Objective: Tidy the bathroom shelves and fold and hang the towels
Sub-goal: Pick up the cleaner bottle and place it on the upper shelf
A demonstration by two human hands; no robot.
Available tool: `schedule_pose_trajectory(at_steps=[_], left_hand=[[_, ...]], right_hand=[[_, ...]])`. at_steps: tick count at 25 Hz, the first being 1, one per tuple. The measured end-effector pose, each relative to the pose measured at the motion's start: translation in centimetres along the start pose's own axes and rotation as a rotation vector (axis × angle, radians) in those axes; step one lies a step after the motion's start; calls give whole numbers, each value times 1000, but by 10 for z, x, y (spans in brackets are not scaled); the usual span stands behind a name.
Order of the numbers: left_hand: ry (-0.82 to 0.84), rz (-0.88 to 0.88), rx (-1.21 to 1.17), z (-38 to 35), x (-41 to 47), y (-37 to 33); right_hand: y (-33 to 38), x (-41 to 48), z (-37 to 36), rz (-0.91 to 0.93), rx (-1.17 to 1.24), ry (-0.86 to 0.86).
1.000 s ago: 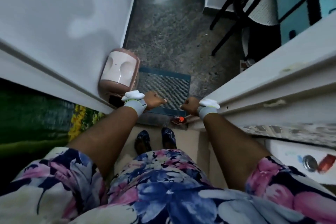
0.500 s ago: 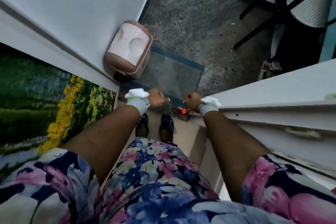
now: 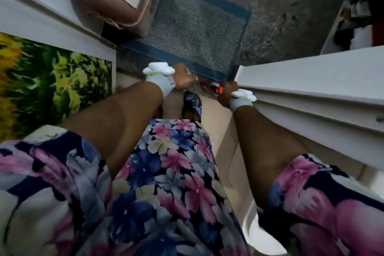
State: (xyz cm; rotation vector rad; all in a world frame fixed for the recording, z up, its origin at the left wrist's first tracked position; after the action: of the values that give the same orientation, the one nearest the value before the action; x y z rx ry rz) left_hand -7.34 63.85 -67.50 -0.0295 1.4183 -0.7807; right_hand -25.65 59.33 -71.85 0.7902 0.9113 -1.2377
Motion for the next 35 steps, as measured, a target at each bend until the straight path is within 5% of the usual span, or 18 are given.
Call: schedule_pose_trajectory(at_steps=[7,14,25,31,35], left_hand=[[-7,90,14,-28,49,68],[-82,83,-49,-27,57,60],[-127,-35,116,49,-154,-89],[-296,-97,345,141,-268,-146],[-374,-181,285,184,-332,-168]], right_hand=[[-21,65,-25,-37,-120,-70],[1,77,-12,77,-92,-111],[106,-157,128,295,-131,-99],[157,-290,242,382,-174,-327],[179,-373,312,387,-113,-469]])
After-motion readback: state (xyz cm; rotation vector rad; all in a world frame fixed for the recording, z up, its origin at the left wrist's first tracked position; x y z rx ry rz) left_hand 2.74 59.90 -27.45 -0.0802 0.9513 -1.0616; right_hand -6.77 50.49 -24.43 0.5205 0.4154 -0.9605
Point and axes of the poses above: each hand's wrist, its own x-axis towards the middle knuckle, its own z-axis out of the back of the hand, y = z × x, the point moved 8 cm from there along x, towards the middle knuckle, and after that the axes turned 8 degrees about y, right-handed, at the moved point
